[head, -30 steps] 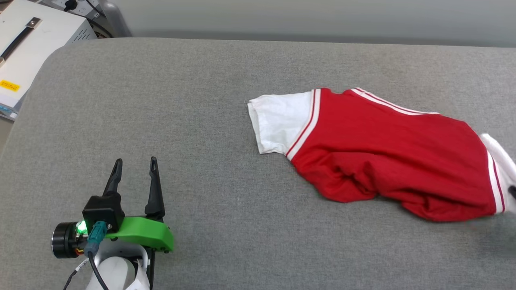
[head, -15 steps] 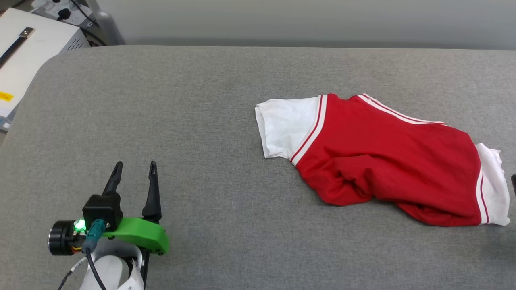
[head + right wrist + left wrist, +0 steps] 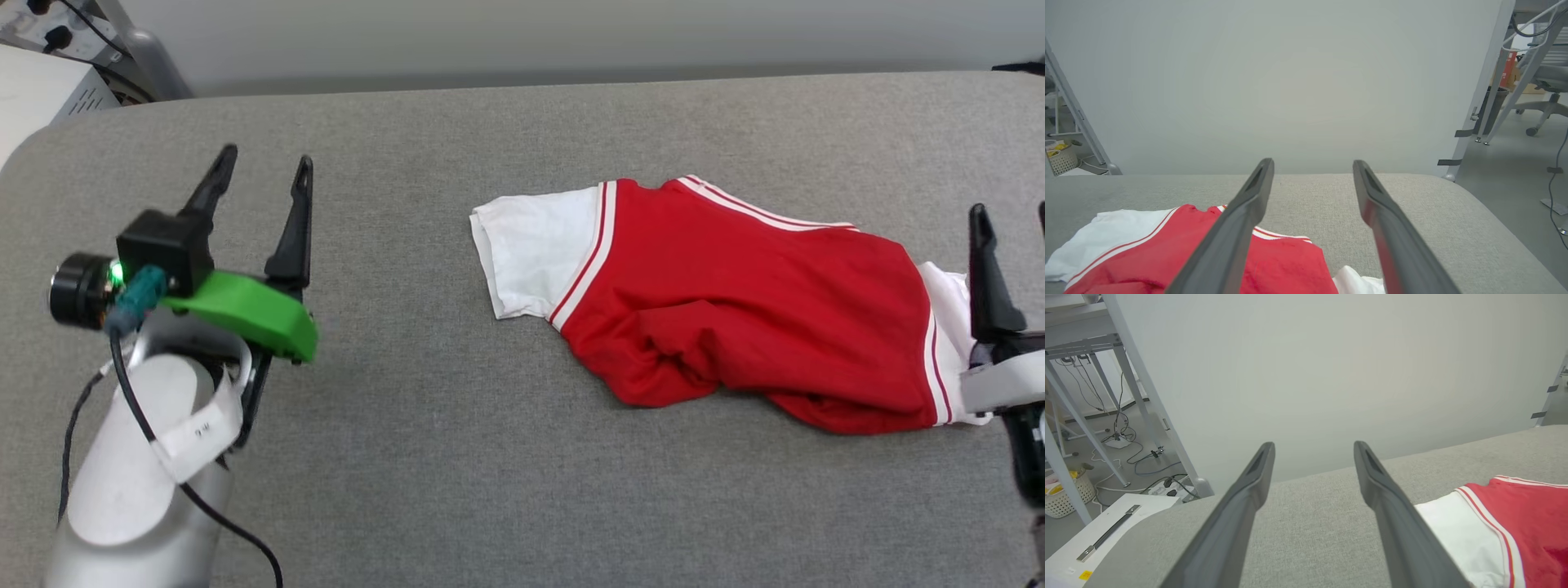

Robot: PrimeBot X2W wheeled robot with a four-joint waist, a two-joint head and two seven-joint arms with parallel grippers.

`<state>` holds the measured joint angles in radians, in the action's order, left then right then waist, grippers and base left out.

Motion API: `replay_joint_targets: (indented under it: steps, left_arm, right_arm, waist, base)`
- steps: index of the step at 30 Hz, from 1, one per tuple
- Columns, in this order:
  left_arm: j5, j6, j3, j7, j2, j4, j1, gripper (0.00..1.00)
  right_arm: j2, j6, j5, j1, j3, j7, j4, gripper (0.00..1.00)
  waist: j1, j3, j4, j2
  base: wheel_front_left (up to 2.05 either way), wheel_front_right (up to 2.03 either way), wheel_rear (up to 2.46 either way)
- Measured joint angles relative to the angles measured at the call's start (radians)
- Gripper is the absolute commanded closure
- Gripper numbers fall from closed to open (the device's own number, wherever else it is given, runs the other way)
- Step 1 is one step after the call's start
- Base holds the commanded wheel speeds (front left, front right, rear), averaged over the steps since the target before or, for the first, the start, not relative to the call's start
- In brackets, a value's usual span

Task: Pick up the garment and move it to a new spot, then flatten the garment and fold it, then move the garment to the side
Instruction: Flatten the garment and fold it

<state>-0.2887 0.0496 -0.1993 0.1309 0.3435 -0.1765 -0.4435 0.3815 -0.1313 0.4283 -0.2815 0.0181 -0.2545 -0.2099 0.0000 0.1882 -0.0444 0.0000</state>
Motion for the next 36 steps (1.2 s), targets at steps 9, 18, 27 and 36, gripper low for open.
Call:
replay_joint_targets:
  steps: [9,18,27,36]
  left_arm:
    - [-0.055,0.067,-0.078,-0.216,0.049,-0.09,-0.319,0.0]
    - [-0.249,0.078,-0.333,-0.64,0.072,-0.202,-0.584,0.0]
    - [-0.415,0.078,-0.568,-0.94,0.089,-0.331,-0.743,0.0]
    - [-0.461,0.078,-0.728,-0.986,0.081,-0.463,-0.769,0.0]
  right_arm:
    - [-0.157,0.0,-0.138,0.086,-0.017,-0.001,0.253,0.0]
    - [-0.168,0.0,-0.164,0.095,-0.057,-0.001,0.275,0.0]
    - [-0.167,0.0,-0.168,0.065,-0.081,-0.001,0.266,0.0]
    - [-0.177,0.0,-0.161,0.022,-0.091,-0.001,0.238,0.0]
  waist:
    - [0.0,0.068,-0.037,0.0]
    - [0.0,0.145,-0.083,0.0]
    - [0.0001,0.232,-0.122,0.0]
    - [0.0001,0.302,-0.164,0.0]
  base:
    - [0.0,0.0,0.0]
    - [0.0,0.0,0.0]
    - [0.0,0.0,0.0]
    - [0.0,0.0,0.0]
